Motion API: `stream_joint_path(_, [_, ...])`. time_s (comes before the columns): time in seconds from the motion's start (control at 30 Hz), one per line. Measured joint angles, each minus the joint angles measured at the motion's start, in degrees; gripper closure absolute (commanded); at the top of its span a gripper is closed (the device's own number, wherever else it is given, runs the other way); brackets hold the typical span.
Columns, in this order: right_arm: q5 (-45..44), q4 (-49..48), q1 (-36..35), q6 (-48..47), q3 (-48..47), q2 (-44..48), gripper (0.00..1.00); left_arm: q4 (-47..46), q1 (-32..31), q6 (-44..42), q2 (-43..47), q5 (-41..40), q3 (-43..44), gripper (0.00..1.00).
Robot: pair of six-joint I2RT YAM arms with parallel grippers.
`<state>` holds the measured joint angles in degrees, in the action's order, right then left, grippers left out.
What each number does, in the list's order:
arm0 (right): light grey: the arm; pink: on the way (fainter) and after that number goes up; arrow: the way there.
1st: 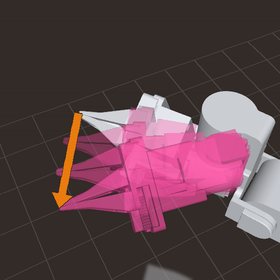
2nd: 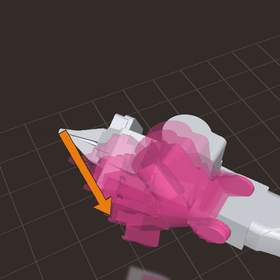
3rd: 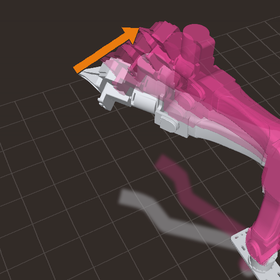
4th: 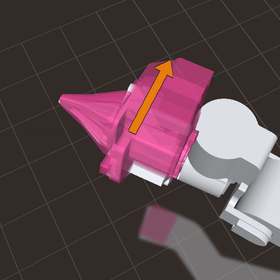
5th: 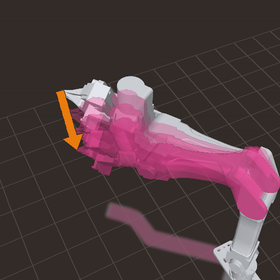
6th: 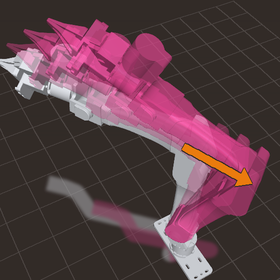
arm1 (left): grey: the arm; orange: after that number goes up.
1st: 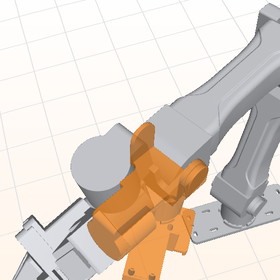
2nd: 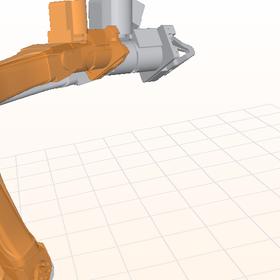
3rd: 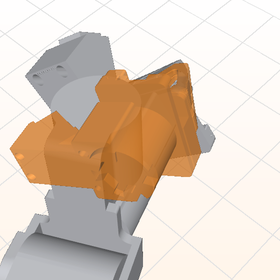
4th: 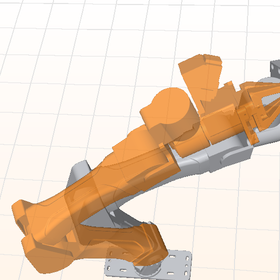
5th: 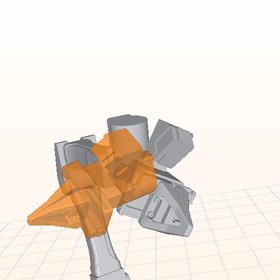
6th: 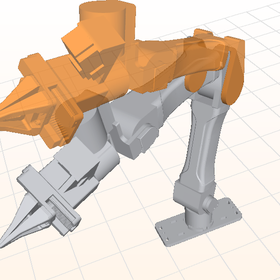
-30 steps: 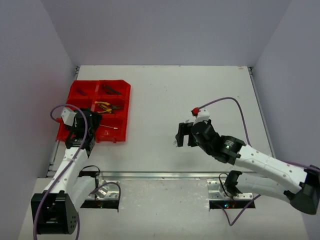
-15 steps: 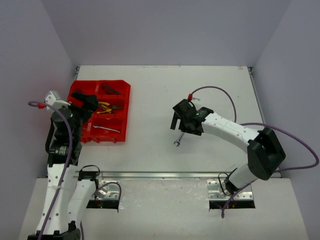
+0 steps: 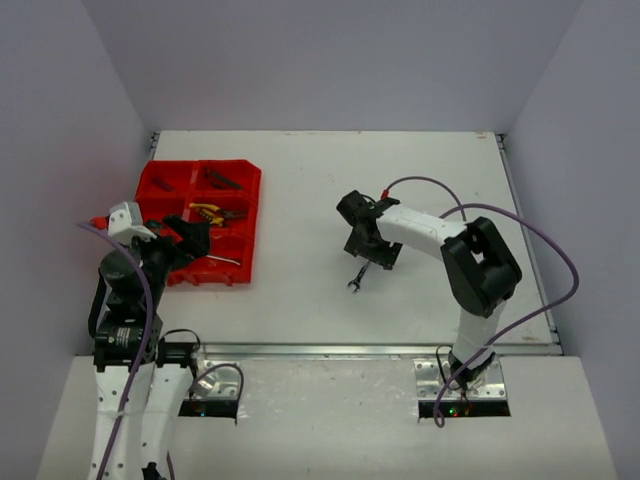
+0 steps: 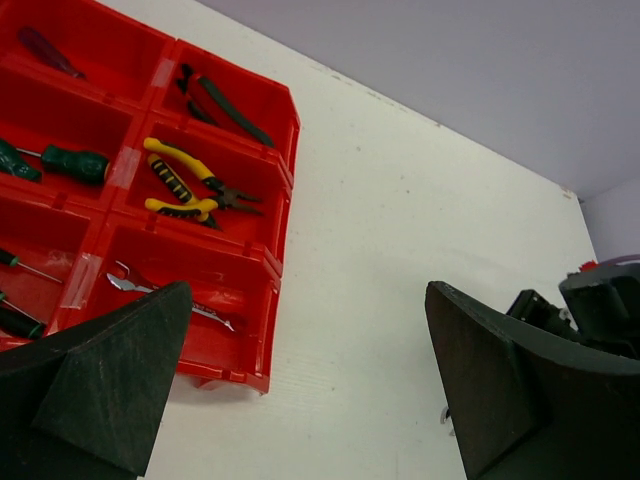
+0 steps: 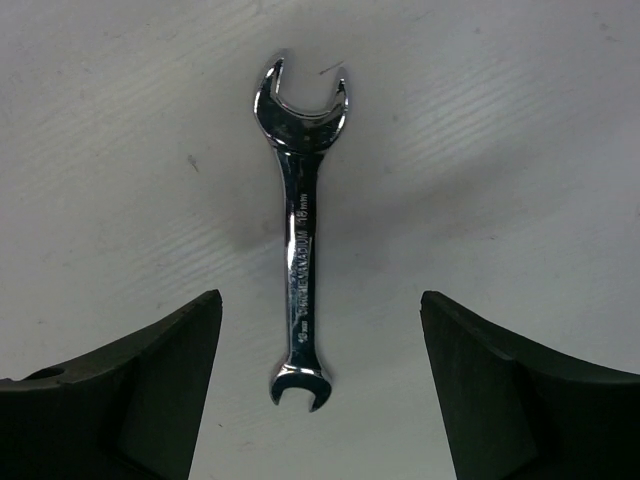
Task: Sort the tools into containers
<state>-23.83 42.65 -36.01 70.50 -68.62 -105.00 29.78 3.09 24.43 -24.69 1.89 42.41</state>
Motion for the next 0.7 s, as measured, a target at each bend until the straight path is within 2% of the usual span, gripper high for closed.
stream_joint_path(0.2, [2.35,-0.75,0.17,1.00,-2.42,-6.23,0.34,-0.07,-0.16,-0.36,0.99,1.10,-0.33,0.00])
stream_joint_path(0.37, [4.60,-3.20,0.26,1.94,-1.43,-6.52,0.53,-0.11,-0.46,-0.42,1.39,1.34,-0.51,0.00])
stream_joint_path(0.53, [5.42,-5.34,0.55,2.99,-0.29,-6.16,0.66,-0.25,-0.92,-0.42,1.96,1.39,-0.55,0.00])
stream_joint_path(0.7, [6.13,-7.66,0.96,2.85,2.79,-4.15,0.84,-0.29,-1.22,-0.42,2.20,1.69,-0.55,0.00])
